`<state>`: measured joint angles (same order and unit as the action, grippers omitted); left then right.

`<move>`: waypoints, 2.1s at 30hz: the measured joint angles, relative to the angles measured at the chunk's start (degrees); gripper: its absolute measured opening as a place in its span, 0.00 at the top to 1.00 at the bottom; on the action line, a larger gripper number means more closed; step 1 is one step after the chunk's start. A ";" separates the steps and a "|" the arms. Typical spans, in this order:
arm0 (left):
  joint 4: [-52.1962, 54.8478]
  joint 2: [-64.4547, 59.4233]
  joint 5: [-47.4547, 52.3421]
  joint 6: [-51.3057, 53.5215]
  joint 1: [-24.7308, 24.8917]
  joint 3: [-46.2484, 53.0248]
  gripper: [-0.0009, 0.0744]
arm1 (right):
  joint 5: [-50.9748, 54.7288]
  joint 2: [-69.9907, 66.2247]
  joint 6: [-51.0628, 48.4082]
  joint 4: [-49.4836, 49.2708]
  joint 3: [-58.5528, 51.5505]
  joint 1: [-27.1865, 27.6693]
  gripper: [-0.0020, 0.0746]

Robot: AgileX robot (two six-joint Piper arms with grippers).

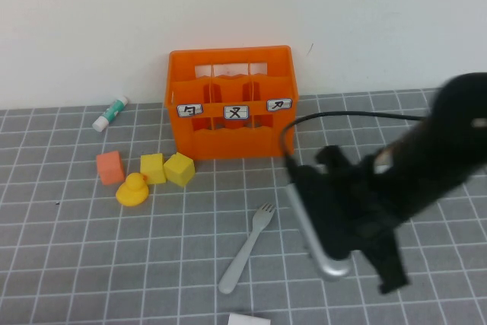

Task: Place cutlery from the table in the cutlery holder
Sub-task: Pick up the fork

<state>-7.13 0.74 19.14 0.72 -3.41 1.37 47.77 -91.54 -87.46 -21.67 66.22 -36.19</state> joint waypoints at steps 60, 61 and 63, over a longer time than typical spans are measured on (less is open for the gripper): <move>0.00 0.00 0.00 0.00 0.00 0.00 0.99 | -1.18 -38.15 -11.01 14.51 29.31 -9.19 0.53; 0.00 0.00 0.00 0.00 0.00 0.00 0.99 | -1.10 -38.20 -11.01 14.51 29.31 -9.19 0.56; 0.00 0.00 0.00 0.00 0.00 0.00 0.99 | -0.66 -38.20 -11.01 14.58 29.31 -9.19 0.63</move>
<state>-7.13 0.74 19.14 0.72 -3.41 1.37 47.11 -129.74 -98.48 -7.09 95.53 -45.38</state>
